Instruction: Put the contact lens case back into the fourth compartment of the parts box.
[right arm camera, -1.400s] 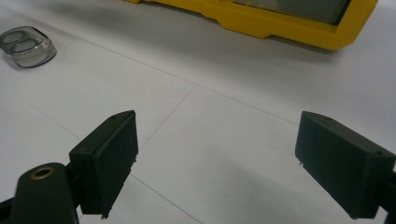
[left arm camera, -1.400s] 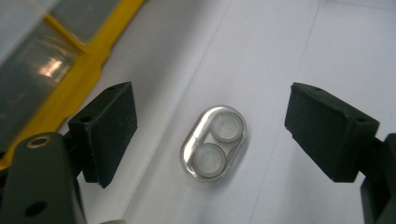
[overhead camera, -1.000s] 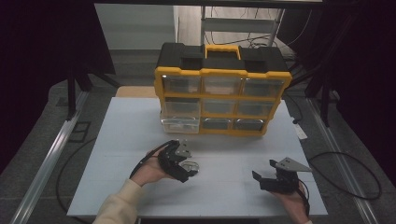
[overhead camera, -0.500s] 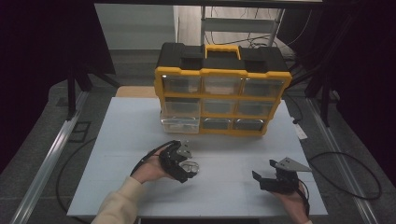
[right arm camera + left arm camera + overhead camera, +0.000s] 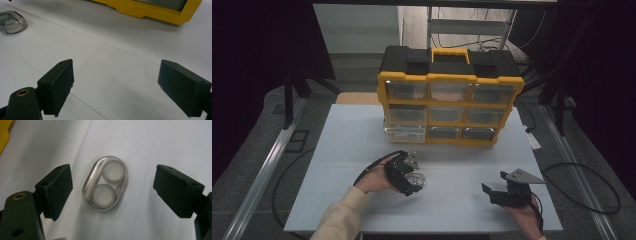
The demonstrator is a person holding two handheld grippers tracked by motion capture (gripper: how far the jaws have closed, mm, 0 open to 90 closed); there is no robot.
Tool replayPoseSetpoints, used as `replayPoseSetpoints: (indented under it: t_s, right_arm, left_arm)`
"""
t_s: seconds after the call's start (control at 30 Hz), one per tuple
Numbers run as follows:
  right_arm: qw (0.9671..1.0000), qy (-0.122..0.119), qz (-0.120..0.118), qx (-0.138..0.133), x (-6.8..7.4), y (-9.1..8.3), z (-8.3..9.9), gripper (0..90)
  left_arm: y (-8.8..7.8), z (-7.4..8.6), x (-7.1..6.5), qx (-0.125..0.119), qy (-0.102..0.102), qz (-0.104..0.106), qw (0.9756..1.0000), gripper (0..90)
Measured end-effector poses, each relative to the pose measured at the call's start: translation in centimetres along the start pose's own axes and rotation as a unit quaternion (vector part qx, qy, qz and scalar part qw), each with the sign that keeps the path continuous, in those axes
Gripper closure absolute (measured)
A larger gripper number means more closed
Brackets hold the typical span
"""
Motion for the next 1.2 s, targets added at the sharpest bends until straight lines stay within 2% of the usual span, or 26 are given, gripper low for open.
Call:
replayPoseSetpoints:
  t_s: [0.27, 0.43, 0.73, 0.93, 1.1, 1.2]
  right_arm:
    - [1.0000, 0.000, 0.005, -0.007, 0.0, -0.1, 0.0, 14.6]
    - [1.0000, -0.003, 0.005, -0.007, 0.0, 0.0, 0.0, 14.7]
    - [0.9999, -0.002, 0.008, -0.010, 0.0, -0.1, -0.1, 14.9]
    - [0.9999, -0.002, 0.008, -0.009, 0.0, -0.2, -0.1, 14.9]
    - [0.9999, -0.003, 0.007, -0.008, 0.0, -0.1, 0.0, 14.9]
    - [0.9999, -0.003, 0.006, -0.007, 0.0, -0.1, 0.0, 14.9]
  left_arm:
    - [0.9, 0.1, 0.5, 0.011, -0.004, 0.004, 0.9999, 16.4]
    - [1.5, 0.3, 0.9, 0.014, -0.006, 0.018, 0.9997, 16.5]
    - [2.2, 0.2, 1.2, 0.027, 0.004, 0.036, 0.9990, 17.4]
    - [2.7, 0.2, 1.4, 0.032, 0.009, 0.041, 0.9986, 22.0]
    - [2.7, 0.4, 1.6, 0.030, 0.010, 0.037, 0.9988, 28.4]
    - [2.5, 0.6, 1.7, 0.026, 0.011, 0.032, 0.9991, 40.4]
Point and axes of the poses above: each handheld gripper's, and its own axes: y roughly forward along the jaws, z roughly out of its underside, x roughly to its left, the point moved 1 cm from there along y, roughly forward along the jaws, and after that the axes turned 15 degrees about y, right-handed, at the moved point
